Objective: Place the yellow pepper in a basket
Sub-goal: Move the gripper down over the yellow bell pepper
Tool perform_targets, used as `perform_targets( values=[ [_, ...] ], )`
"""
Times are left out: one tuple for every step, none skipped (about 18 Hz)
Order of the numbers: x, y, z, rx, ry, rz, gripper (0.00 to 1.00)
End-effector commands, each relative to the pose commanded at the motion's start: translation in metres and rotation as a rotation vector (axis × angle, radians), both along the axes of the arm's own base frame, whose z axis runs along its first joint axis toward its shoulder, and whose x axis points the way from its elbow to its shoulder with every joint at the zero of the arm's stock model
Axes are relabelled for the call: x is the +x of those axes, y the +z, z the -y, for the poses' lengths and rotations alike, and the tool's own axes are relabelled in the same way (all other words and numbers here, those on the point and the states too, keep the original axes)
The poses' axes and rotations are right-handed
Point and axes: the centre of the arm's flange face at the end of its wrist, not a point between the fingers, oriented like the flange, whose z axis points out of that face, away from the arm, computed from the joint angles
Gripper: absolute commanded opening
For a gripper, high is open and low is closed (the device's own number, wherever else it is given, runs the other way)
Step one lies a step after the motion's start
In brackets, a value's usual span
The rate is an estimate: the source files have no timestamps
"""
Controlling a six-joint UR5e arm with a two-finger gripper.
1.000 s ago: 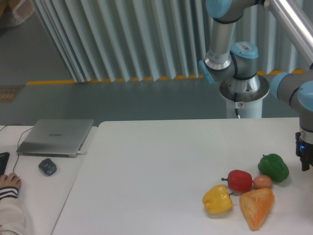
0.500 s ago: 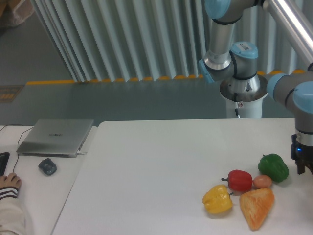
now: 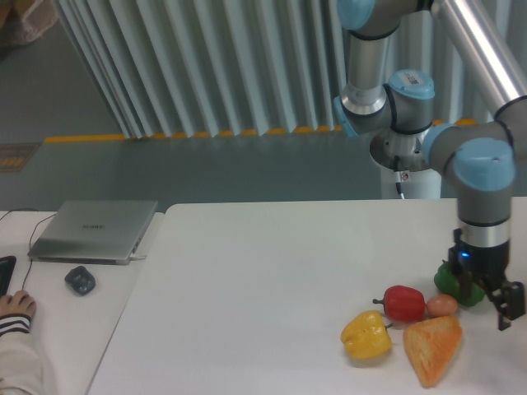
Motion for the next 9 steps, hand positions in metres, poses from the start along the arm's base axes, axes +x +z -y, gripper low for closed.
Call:
perform_targets(
  values=[
    [0.014, 0.005, -0.016, 0.023, 0.047, 0.003, 1.00],
    [0.029, 0.010, -0.029, 0.041, 0.087, 0.012, 1.00],
    [0.048, 0.005, -0.042, 0.031, 0.074, 0.016, 1.00],
    [0.063, 0.000, -0.052, 0.027, 0.061, 0.020, 1.00],
    [0.072, 0.002, -0.057, 0.038, 0.072, 0.029, 1.00],
    [0.079, 0.003, -0.061, 0.055, 0.100, 0.044, 1.00],
    [0.083, 0.004, -0.064, 0.084, 0.154, 0.075, 1.00],
    [0.085, 0.004, -0.066, 0.104, 0.177, 0.102, 1.00],
    [0.087, 0.003, -0.068, 0.114, 0.192, 0.118, 1.00]
  ],
)
